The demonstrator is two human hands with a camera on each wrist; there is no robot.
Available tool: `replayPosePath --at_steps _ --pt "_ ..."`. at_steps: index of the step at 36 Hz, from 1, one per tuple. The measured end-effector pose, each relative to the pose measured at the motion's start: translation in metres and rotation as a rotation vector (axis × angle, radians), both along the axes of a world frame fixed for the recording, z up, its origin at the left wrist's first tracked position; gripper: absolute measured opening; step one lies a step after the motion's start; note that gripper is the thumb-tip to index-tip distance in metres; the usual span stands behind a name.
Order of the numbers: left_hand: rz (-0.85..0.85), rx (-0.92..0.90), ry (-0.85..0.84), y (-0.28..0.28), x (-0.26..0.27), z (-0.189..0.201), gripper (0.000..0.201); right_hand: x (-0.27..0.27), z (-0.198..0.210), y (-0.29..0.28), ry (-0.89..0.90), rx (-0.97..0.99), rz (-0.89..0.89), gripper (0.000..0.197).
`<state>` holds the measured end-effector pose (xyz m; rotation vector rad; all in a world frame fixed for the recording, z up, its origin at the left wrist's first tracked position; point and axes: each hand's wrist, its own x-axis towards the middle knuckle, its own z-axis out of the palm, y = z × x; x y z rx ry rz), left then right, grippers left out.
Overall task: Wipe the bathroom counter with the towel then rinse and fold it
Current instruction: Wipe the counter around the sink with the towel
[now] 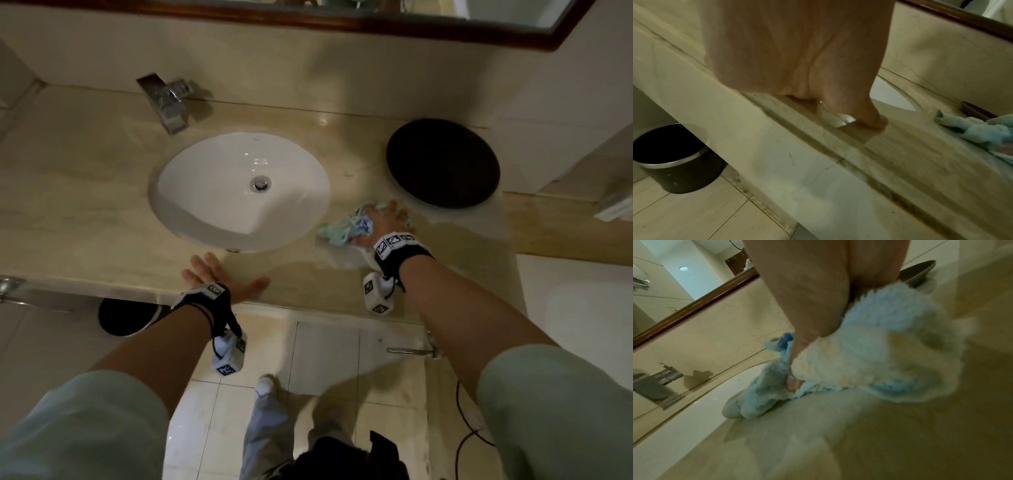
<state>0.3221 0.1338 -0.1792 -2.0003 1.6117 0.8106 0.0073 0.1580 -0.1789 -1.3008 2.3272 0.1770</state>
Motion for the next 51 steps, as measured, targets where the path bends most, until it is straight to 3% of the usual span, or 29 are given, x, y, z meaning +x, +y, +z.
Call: replayPosePath --at_steps 4,18,22,26,33,38,51 --pt "0.023 -0.005 0.01 -0.001 0.0 -0.007 0.147 -0.004 -0.004 -0.027 0.08 -0.029 0.012 0.126" --pt "0.001 0.039 -0.008 -0.004 0.004 -0.006 0.153 -0.004 0.012 -0.022 -0.009 -0.065 0.038 0.103" --pt "-0.005 0.032 -0.012 -0.004 0.004 -0.009 0.156 0.001 0.013 -0.009 0.02 -0.072 0.097 0.115" --pt "-0.007 0.016 -0.01 -0.002 0.004 -0.006 0.156 0.012 0.014 0.025 -0.053 -0.069 0.087 0.083" --pt "-0.019 -0.003 0.013 0.004 0.005 -0.001 0.151 0.03 -0.012 0.057 -0.094 -0.073 0.047 0.082" --pt "-0.014 -0.016 0.019 0.006 0.002 0.003 0.147 0.024 -0.003 0.046 -0.123 0.017 0.051 0.091" --pt "-0.01 0.009 0.01 0.001 0.004 -0.005 0.153 0.01 0.0 0.003 -0.066 0.02 0.06 0.101"
